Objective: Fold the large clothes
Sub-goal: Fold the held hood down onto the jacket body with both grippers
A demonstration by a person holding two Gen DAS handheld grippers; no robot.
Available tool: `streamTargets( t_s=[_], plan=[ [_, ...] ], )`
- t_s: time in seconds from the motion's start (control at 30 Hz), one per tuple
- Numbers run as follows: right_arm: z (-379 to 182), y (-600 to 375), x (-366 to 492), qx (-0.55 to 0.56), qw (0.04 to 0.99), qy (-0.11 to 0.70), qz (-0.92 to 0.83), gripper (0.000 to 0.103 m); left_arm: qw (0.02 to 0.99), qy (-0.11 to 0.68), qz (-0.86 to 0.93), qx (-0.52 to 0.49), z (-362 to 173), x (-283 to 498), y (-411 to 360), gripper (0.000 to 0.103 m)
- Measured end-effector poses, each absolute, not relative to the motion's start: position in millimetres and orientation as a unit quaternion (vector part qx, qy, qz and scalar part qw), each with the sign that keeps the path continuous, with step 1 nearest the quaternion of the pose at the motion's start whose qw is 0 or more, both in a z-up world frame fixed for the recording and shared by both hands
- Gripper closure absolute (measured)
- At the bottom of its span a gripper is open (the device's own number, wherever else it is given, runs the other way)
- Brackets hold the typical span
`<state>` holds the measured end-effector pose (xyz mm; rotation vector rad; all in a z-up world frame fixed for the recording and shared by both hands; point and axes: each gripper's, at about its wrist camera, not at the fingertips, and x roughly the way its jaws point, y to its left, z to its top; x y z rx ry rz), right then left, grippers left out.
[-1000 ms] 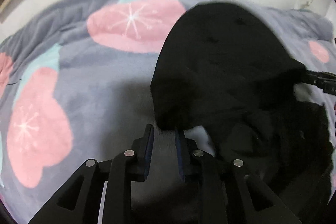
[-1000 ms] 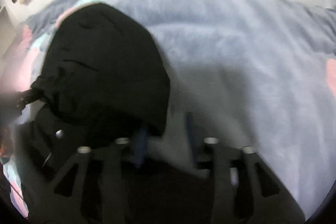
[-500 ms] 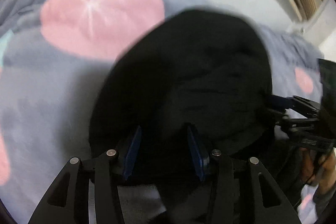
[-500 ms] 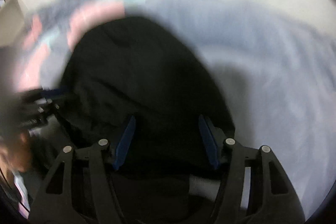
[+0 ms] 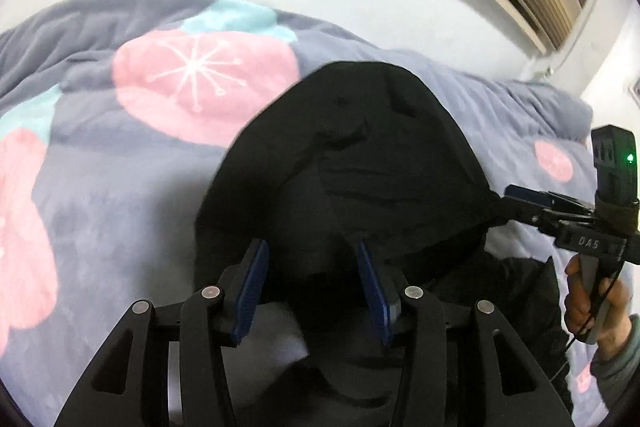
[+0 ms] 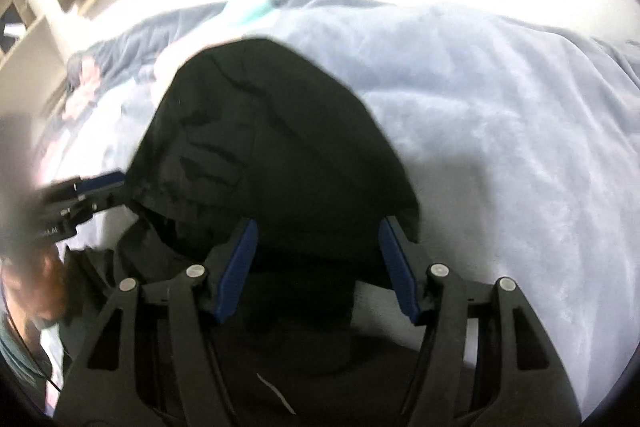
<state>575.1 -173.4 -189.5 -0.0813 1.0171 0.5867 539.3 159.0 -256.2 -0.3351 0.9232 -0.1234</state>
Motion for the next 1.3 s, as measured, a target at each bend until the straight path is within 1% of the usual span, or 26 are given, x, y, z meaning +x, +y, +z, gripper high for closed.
streamTargets(
  t_s=[0.13, 0.17, 0.2, 0.23, 0.37, 0.5, 0.67, 0.7, 0.73, 0.77, 0.8, 0.83, 0.87, 0.9, 1.1, 1.17, 1.3],
  plan=[
    [-184, -183, 586, -0.037, 0.840, 0.474, 0.262, 0.040, 0.881, 0.429, -0.044, -0.196, -256, 542, 187, 0.054],
    [-187, -183, 593, -0.039, 0.840, 0.477, 0.255, 0.038, 0.880, 0.428, -0.038, -0.204, -253, 542, 190, 0.047],
    [-191, -182, 595, -0.040, 0.839, 0.482, 0.251, 0.036, 0.877, 0.429, -0.033, -0.214, -253, 549, 195, 0.037],
    [-195, -183, 604, -0.041, 0.835, 0.491, 0.246, 0.035, 0.872, 0.432, -0.026, -0.230, -258, 557, 203, 0.034],
    [-230, -184, 630, -0.021, 0.798, 0.545, 0.256, 0.034, 0.843, 0.461, -0.009, -0.277, -287, 585, 226, 0.034],
    [-251, -180, 646, 0.032, 0.762, 0.574, 0.298, 0.033, 0.815, 0.489, -0.043, -0.306, -314, 604, 226, 0.033],
    [-254, -160, 653, 0.033, 0.747, 0.579, 0.325, 0.033, 0.810, 0.498, -0.077, -0.300, -314, 622, 208, 0.033],
    [-252, -156, 653, 0.026, 0.746, 0.579, 0.327, 0.035, 0.814, 0.501, -0.071, -0.286, -312, 624, 202, 0.033],
    [-250, -152, 652, 0.014, 0.750, 0.577, 0.324, 0.042, 0.822, 0.502, -0.061, -0.264, -308, 625, 195, 0.035],
    [-248, -149, 649, 0.003, 0.753, 0.572, 0.324, 0.050, 0.832, 0.499, -0.054, -0.238, -304, 624, 188, 0.050],
    [-244, -148, 645, -0.006, 0.757, 0.567, 0.324, 0.072, 0.837, 0.495, -0.055, -0.225, -300, 623, 184, 0.070],
    [-237, -148, 640, -0.012, 0.763, 0.558, 0.325, 0.084, 0.844, 0.489, -0.055, -0.213, -294, 619, 180, 0.074],
    [-231, -149, 635, -0.019, 0.770, 0.548, 0.328, 0.086, 0.851, 0.480, -0.053, -0.205, -287, 614, 179, 0.084],
    [-223, -149, 627, -0.030, 0.778, 0.535, 0.328, 0.088, 0.857, 0.471, -0.055, -0.201, -279, 608, 179, 0.086],
    [-149, -164, 553, -0.076, 0.826, 0.443, 0.340, 0.096, 0.897, 0.409, -0.076, -0.152, -212, 538, 165, 0.088],
    [-131, -171, 524, -0.087, 0.839, 0.417, 0.339, 0.096, 0.909, 0.389, -0.082, -0.127, -186, 499, 156, 0.088],
    [-105, -191, 447, -0.118, 0.865, 0.362, 0.326, 0.097, 0.923, 0.365, -0.085, -0.086, -156, 427, 139, 0.088]
  ],
)
